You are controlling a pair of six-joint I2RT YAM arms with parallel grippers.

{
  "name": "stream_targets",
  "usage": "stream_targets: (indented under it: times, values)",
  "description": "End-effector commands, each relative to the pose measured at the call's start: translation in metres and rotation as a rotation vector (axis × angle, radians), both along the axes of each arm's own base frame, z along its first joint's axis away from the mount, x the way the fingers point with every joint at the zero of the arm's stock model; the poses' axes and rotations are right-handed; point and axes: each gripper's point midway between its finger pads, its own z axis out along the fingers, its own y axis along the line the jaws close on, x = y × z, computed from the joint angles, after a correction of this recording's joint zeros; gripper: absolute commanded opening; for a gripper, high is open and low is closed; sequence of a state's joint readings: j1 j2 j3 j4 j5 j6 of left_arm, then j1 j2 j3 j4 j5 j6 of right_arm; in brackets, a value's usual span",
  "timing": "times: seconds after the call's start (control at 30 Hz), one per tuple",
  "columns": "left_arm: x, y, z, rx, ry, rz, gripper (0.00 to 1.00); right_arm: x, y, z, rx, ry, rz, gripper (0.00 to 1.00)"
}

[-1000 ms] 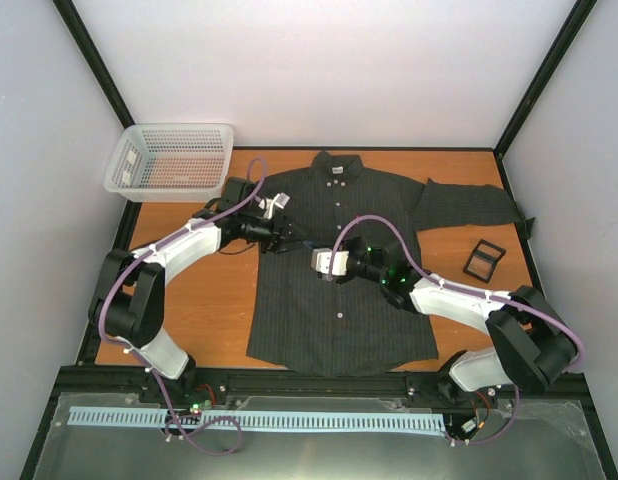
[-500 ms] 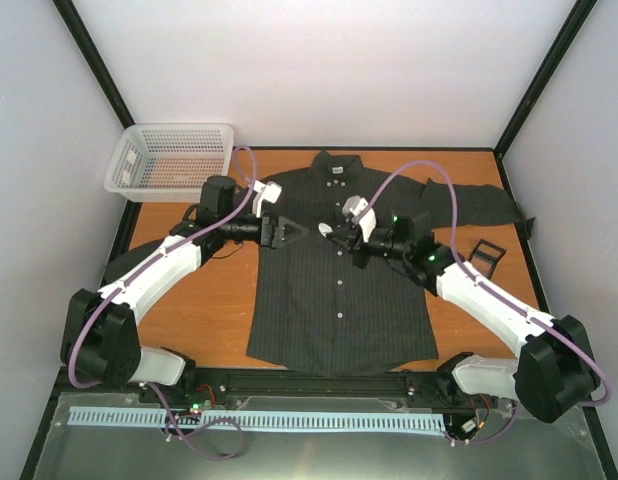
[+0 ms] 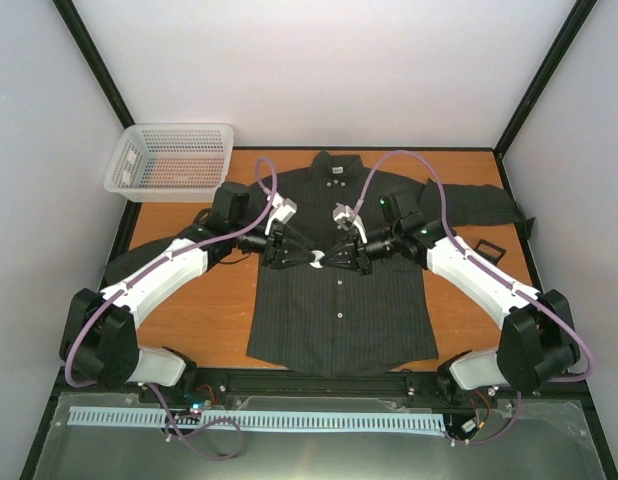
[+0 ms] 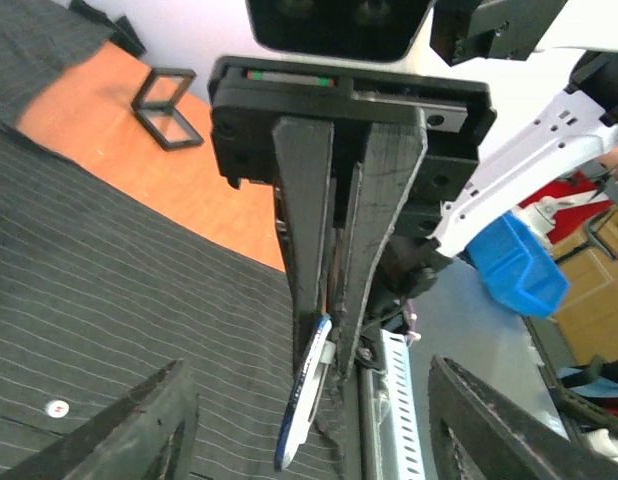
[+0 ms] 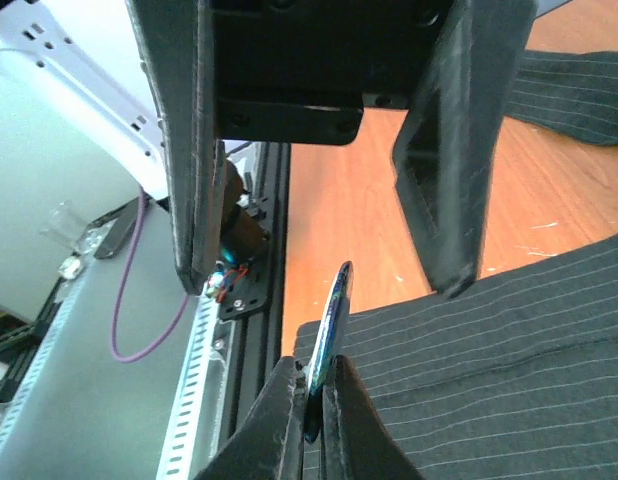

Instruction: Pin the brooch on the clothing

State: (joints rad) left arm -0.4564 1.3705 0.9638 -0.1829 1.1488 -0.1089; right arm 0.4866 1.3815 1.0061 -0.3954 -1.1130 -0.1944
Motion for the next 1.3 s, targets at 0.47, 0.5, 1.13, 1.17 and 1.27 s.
stream_targets:
  times: [0.47, 0.5, 1.13, 1.17, 1.27]
  values:
    - [-0.016, -0.011, 0.009, -0.018, -0.024, -0.106, 0.26, -0.011, 0.002, 0.015, 0.057, 0.030, 0.084, 0.03]
    - [-0.015, -0.012, 0.009, -0.017, -0.020, -0.107, 0.24, -0.011, 0.002, 0.015, 0.059, 0.031, 0.085, 0.02]
    - [-0.018, -0.012, 0.018, -0.035, -0.039, -0.112, 0.16, -0.016, 0.002, 0.015, 0.065, 0.039, 0.098, 0.03]
    - [-0.019, -0.011, 0.019, -0.037, -0.042, -0.114, 0.16, -0.016, 0.002, 0.015, 0.066, 0.041, 0.100, 0.02]
    - [-0.019, -0.010, 0.018, -0.034, -0.046, -0.109, 0.22, -0.018, 0.001, 0.014, 0.068, 0.046, 0.104, 0.03]
